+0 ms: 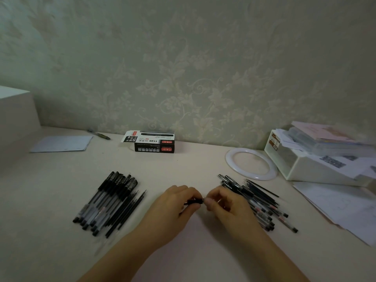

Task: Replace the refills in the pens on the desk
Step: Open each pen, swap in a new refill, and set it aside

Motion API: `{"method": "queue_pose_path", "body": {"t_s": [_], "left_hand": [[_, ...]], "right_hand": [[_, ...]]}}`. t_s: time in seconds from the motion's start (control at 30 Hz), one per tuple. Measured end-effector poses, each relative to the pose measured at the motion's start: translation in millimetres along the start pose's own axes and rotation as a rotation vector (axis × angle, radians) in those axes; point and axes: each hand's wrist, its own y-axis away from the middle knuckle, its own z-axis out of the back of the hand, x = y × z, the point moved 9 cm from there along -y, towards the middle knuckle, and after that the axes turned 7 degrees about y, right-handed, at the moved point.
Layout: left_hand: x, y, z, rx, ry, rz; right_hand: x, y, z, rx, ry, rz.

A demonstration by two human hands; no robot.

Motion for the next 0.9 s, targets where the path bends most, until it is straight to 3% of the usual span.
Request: {"method": "queue_pose_path", "body": {"t_s": [0.53, 0.9], "left_hand": [[-2, 0, -2, 0.02, -0.02, -0.008], [-5, -1, 6, -0.051, -0.016, 0.002]], "right_hand": [[-3, 1, -4, -0.005, 0.039, -0.012], [3, 2, 0, -0.021, -0.004, 0.001]]}}
